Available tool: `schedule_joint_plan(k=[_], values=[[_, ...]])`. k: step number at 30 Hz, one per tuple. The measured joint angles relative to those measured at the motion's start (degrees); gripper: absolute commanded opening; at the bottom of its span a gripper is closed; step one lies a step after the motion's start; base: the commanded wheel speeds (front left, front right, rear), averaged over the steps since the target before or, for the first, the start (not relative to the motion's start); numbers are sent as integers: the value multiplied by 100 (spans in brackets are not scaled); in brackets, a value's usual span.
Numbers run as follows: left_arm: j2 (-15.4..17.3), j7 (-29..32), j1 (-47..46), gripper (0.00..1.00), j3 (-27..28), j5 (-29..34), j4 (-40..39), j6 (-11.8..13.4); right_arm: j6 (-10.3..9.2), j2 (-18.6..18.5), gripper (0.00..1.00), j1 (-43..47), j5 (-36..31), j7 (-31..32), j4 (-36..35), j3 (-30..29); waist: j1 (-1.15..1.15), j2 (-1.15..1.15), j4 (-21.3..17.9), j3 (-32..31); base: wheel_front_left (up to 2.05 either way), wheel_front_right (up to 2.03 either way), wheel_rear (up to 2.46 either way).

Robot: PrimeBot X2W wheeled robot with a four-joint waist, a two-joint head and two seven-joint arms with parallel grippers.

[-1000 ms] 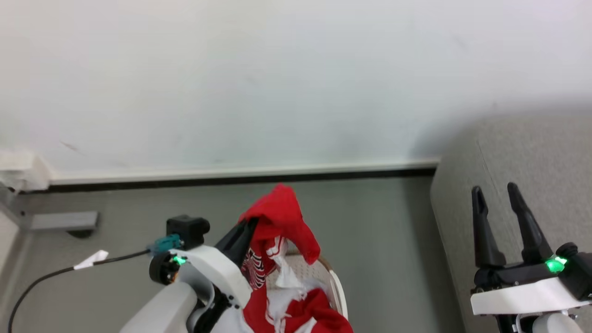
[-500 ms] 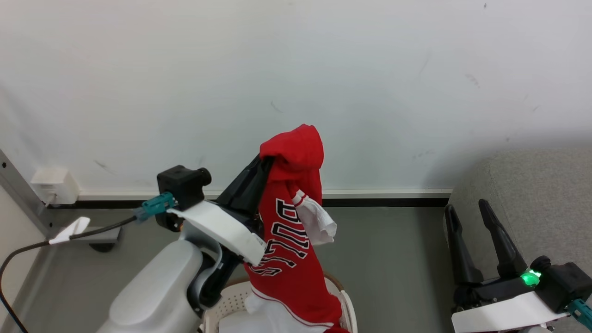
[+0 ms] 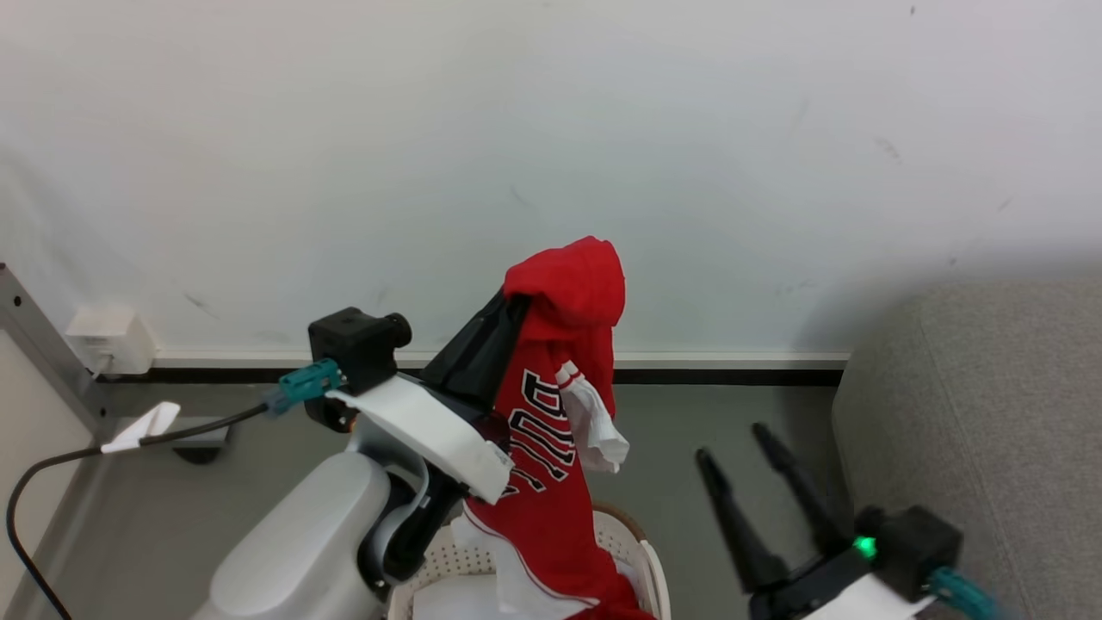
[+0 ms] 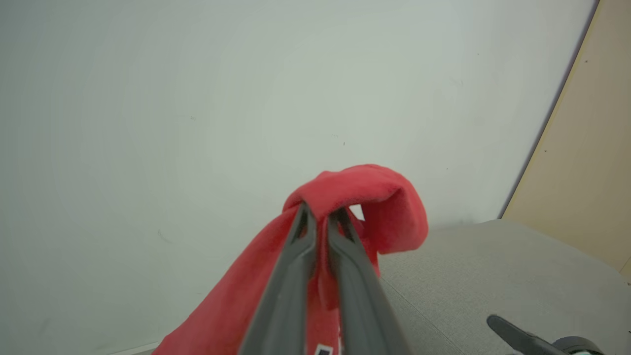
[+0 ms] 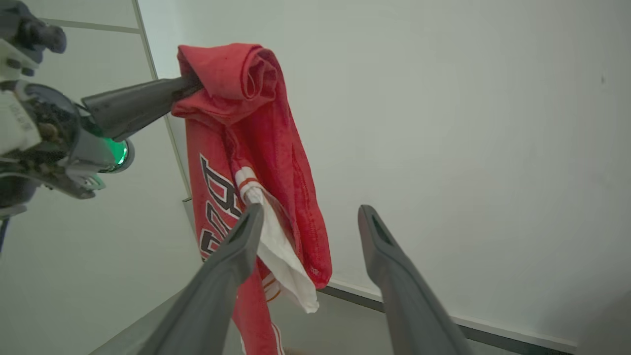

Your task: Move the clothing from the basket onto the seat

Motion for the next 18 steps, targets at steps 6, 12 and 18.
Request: schedule_joint_plan(k=[6, 12, 18], values=[[-86, 111, -37, 0, -141, -5, -88, -38, 0, -66, 100, -581, 166, -1, 736, 1023, 0, 0, 160, -6, 0, 0, 0], [-205, 257, -82, 0, -331, 21, -191, -81, 0, 130, 100, -1115, 292, -1, 1448, 1416, 0, 0, 400, -12, 0, 0, 0], [-419, 408, -93, 0, -535, -42, -354, -180, 0, 300, 100, -1508, 495, -1, 2510, 1846, 0, 0, 707, -24, 0, 0, 0]])
